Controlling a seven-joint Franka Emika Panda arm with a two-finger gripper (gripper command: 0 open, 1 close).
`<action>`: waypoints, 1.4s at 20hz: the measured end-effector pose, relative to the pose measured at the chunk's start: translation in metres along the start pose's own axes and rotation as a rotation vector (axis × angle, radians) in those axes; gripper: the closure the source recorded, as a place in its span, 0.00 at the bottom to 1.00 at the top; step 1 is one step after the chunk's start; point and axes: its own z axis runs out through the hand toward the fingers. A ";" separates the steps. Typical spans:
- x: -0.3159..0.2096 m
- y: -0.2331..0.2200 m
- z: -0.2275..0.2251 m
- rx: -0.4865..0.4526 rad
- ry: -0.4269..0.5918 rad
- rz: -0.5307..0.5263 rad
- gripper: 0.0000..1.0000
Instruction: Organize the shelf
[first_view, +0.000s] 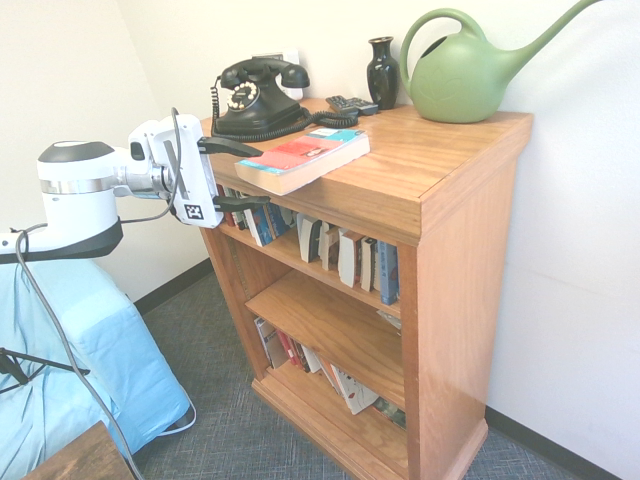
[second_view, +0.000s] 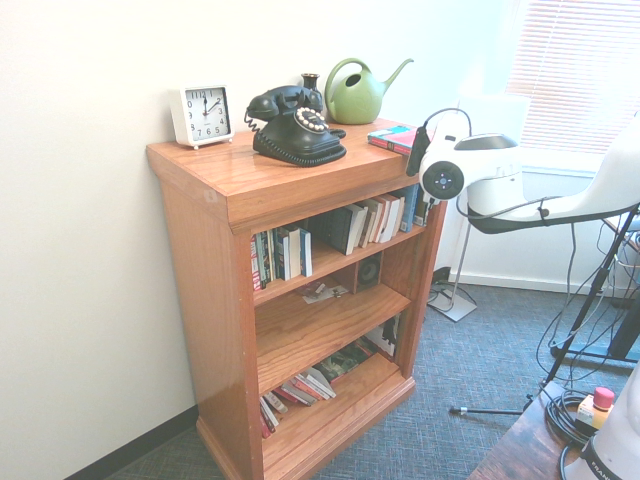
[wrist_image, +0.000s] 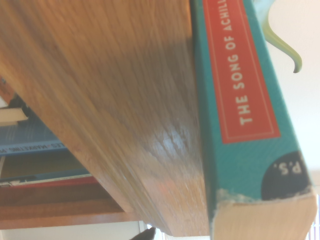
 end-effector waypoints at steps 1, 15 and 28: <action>-0.001 0.000 0.003 -0.001 -0.001 -0.002 0.00; 0.021 -0.019 0.027 -0.001 -0.003 0.008 1.00; 0.023 -0.031 0.035 0.002 -0.009 0.000 1.00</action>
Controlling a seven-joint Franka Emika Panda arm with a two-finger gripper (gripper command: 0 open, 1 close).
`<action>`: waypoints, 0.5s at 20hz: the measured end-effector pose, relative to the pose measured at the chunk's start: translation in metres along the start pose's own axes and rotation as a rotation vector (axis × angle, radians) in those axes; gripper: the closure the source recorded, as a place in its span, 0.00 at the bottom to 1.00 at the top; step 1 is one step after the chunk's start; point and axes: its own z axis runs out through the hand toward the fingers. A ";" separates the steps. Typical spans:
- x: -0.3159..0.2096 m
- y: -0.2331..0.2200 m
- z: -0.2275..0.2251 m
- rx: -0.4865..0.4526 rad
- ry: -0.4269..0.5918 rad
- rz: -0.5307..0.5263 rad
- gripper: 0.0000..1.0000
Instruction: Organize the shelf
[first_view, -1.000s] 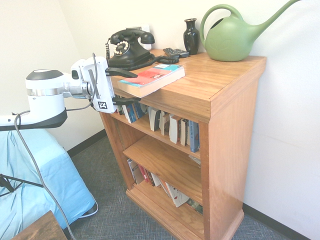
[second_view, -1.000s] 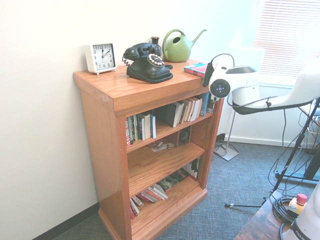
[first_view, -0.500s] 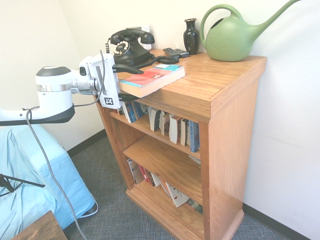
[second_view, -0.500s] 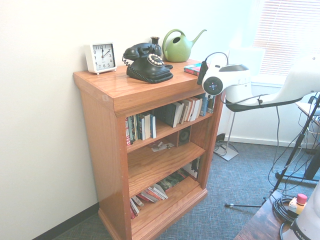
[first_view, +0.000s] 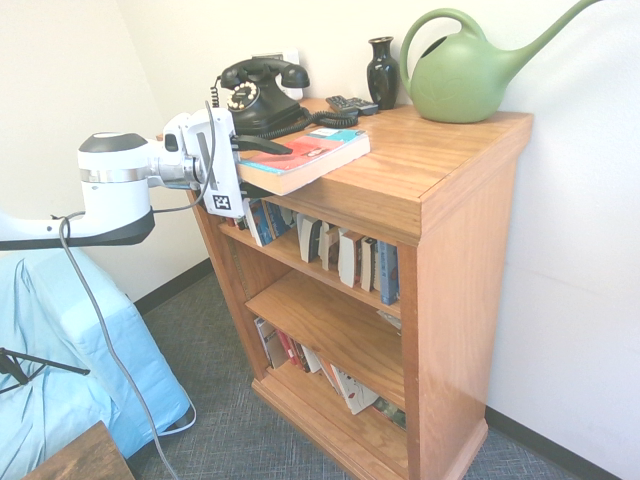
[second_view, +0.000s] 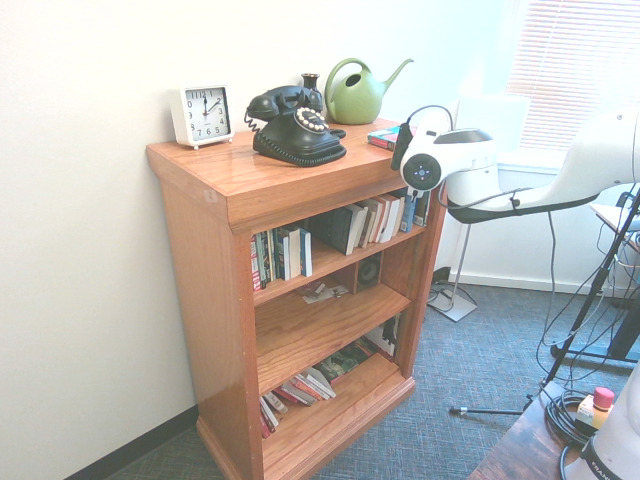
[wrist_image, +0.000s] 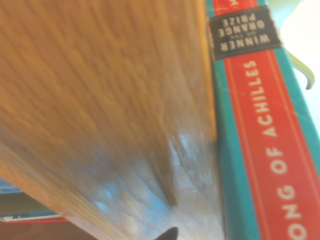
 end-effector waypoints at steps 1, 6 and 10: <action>-0.001 -0.002 0.001 0.001 -0.002 -0.002 1.00; 0.000 -0.003 0.002 0.000 -0.002 0.000 1.00; 0.004 -0.001 0.002 -0.001 0.002 0.007 1.00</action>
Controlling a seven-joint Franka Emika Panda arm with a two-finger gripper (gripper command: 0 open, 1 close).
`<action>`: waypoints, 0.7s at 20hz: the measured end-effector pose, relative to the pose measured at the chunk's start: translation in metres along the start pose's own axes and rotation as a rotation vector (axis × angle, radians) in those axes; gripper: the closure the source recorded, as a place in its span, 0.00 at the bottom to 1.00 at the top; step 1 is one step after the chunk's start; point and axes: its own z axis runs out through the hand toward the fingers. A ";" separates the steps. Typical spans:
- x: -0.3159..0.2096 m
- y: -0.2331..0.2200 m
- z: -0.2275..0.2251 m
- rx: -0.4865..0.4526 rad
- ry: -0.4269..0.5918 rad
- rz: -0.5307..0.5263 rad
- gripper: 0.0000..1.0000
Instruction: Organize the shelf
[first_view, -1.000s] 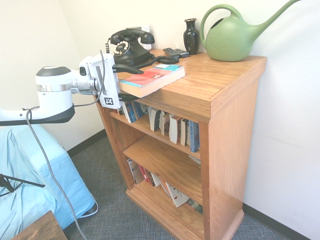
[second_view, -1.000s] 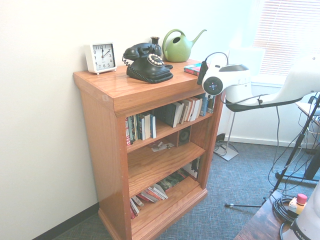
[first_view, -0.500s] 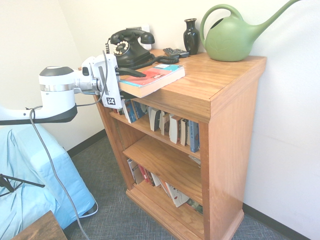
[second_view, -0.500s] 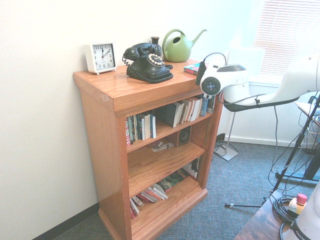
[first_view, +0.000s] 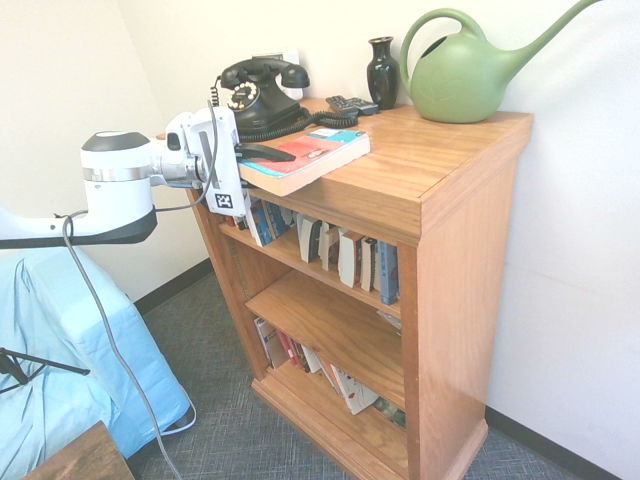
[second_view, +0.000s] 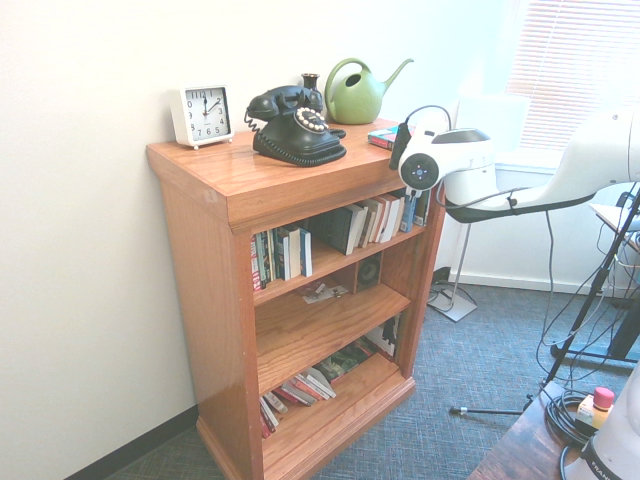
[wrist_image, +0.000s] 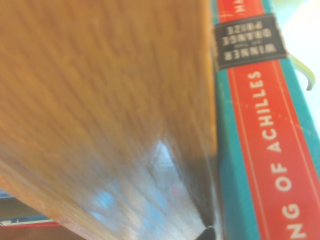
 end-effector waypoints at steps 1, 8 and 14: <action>0.001 0.001 0.000 0.000 0.001 0.002 1.00; 0.003 0.003 -0.002 0.002 -0.005 0.031 1.00; 0.001 0.024 -0.007 0.006 -0.056 0.176 1.00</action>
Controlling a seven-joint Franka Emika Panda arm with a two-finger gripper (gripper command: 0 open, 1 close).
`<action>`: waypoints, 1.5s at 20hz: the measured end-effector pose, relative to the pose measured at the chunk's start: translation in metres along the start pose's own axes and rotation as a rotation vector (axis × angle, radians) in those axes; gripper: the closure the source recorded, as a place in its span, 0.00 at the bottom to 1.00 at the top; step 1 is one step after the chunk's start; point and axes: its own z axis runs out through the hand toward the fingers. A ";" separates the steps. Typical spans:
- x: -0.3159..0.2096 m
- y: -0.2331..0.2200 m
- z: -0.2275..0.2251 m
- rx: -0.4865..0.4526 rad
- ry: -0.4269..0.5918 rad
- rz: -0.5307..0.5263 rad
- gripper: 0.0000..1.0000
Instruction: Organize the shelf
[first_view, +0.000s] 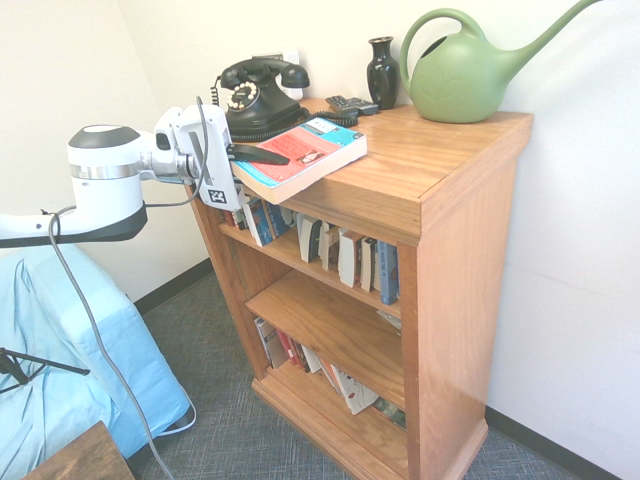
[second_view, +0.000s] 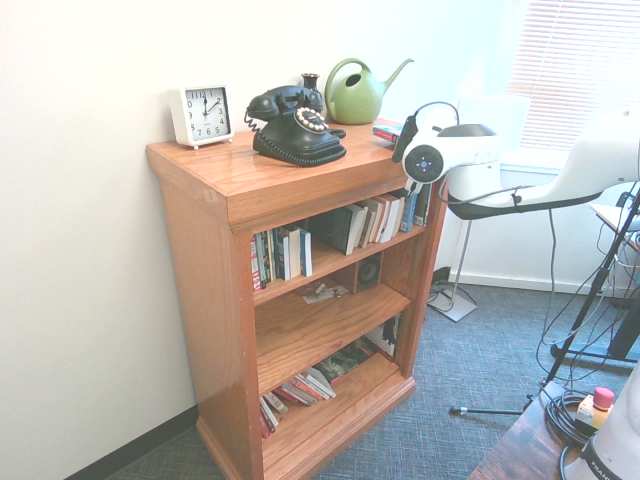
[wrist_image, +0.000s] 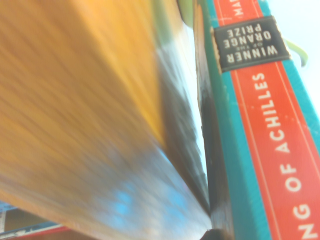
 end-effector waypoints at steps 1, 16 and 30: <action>0.002 0.006 0.000 -0.001 -0.010 0.019 1.00; 0.006 0.101 -0.051 0.076 -0.155 0.291 1.00; -0.107 0.126 -0.115 0.321 -0.348 0.412 1.00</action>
